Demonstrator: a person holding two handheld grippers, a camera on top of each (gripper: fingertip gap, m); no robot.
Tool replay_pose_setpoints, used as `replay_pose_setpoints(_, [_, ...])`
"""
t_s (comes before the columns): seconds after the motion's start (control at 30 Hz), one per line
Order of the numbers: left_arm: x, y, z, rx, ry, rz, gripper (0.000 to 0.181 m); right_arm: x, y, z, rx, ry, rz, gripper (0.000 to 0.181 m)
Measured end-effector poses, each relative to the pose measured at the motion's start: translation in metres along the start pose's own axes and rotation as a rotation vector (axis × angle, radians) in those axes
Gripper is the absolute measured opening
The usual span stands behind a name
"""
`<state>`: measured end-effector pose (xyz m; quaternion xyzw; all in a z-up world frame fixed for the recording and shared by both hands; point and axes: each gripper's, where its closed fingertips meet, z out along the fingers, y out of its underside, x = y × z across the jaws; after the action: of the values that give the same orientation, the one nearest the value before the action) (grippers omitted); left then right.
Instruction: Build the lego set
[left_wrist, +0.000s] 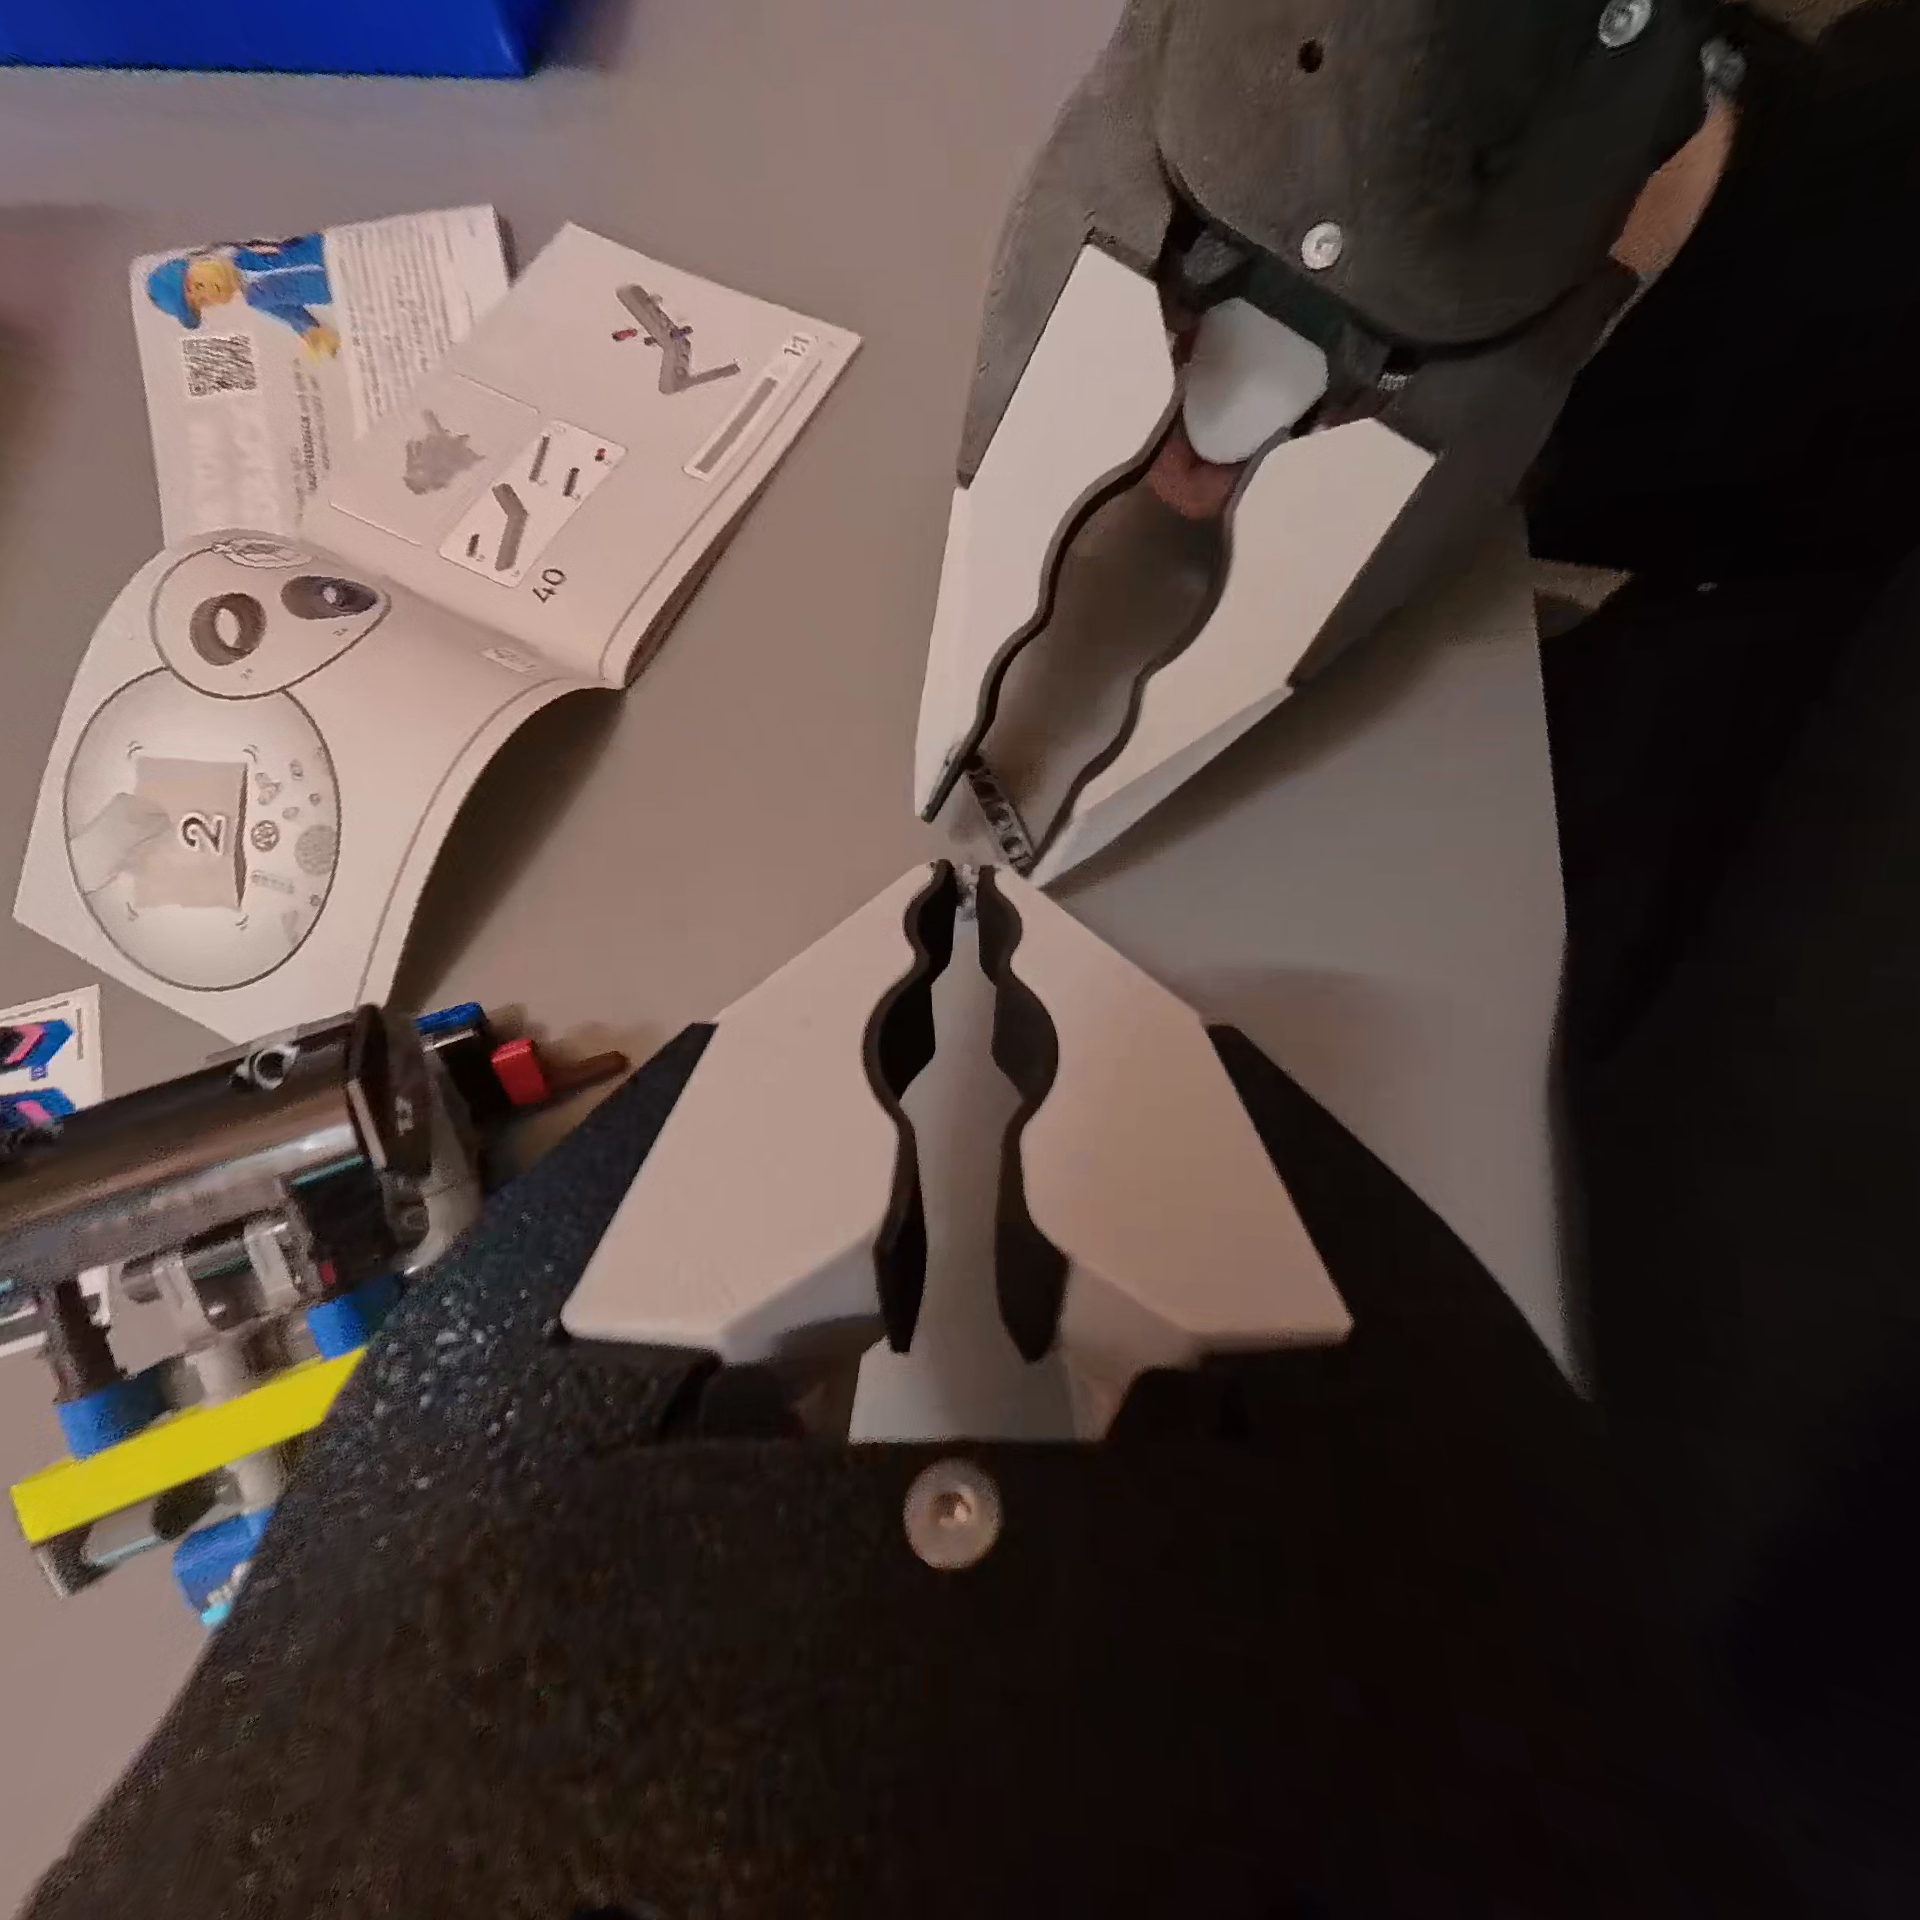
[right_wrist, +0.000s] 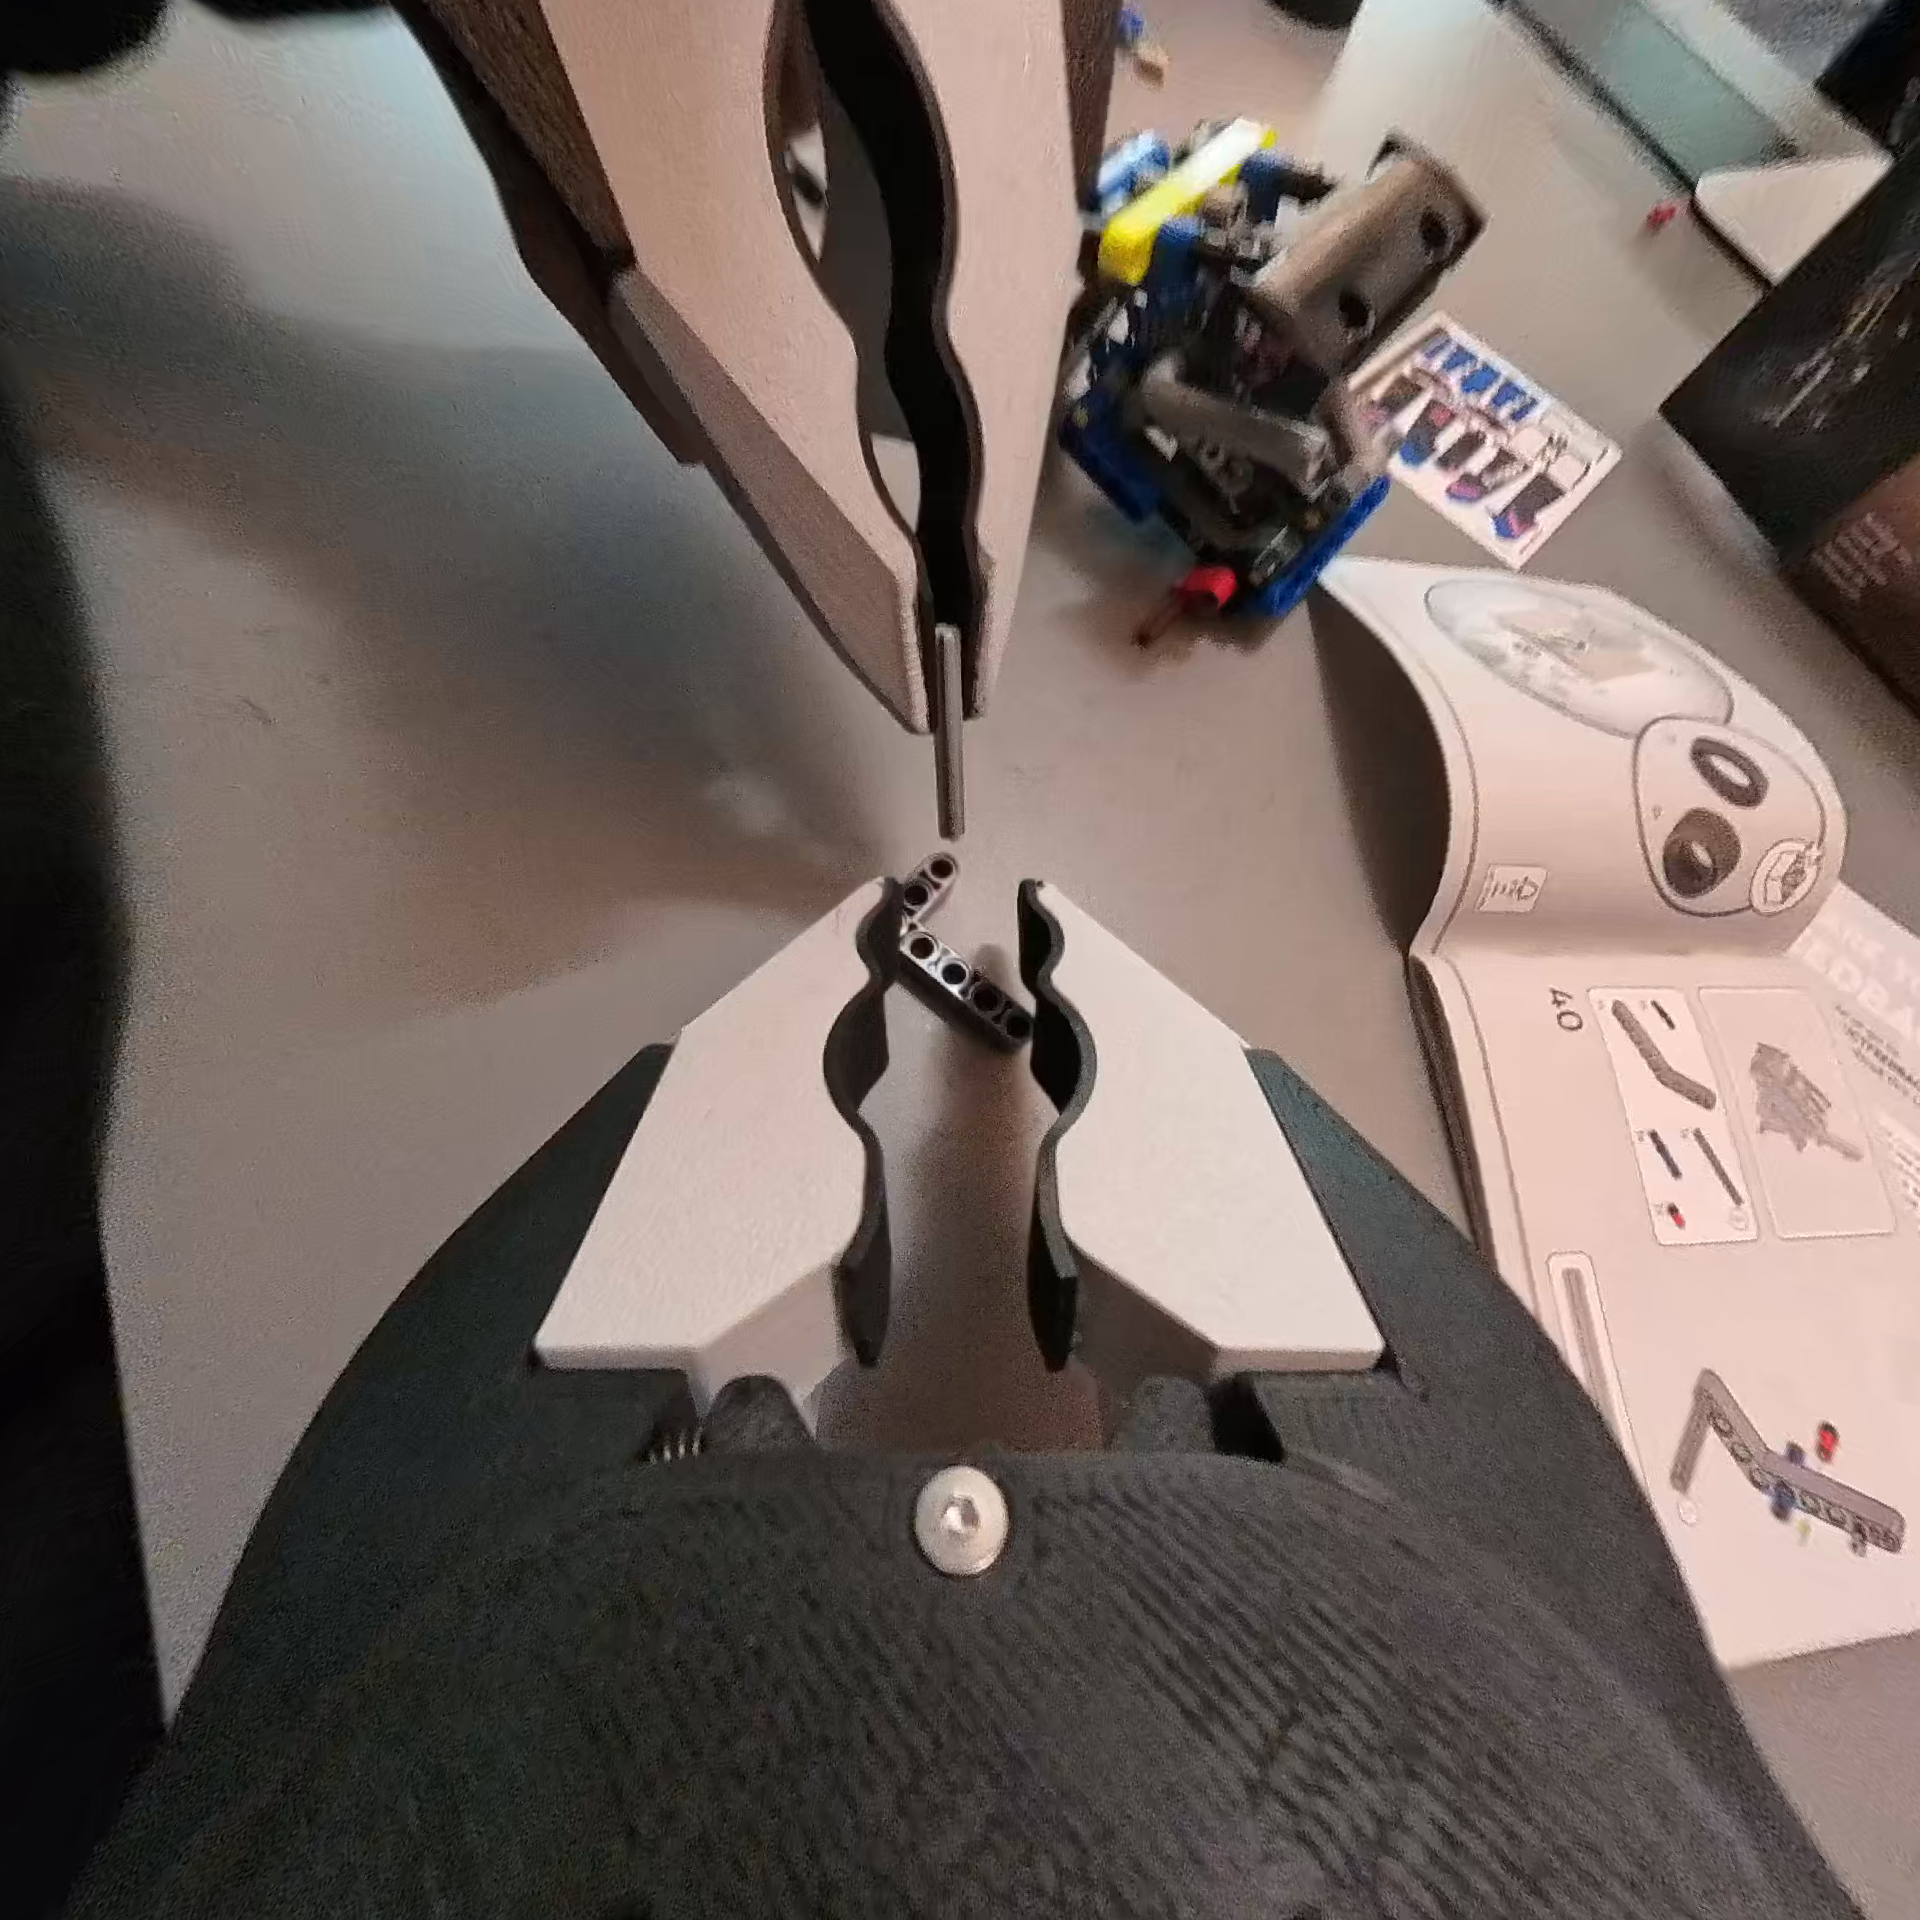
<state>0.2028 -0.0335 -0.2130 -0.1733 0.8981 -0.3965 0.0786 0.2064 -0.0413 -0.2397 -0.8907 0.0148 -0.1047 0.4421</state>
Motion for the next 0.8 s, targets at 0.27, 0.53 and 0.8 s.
replay_pose_setpoints(0.27, [0.0,0.007,0.005,-0.124,0.044,0.064,0.001,-0.011,0.001,0.003,-0.018,-0.082,-0.01,0.0])
replay_pose_setpoints(0.53, [0.0,0.005,0.01,-0.157,0.059,0.102,0.001,-0.014,0.003,0.003,-0.031,-0.111,0.045,0.027])
replay_pose_setpoints(0.8, [0.001,0.008,0.0,-0.171,0.073,0.092,0.001,-0.021,-0.007,0.0,0.0,-0.124,0.005,0.027])
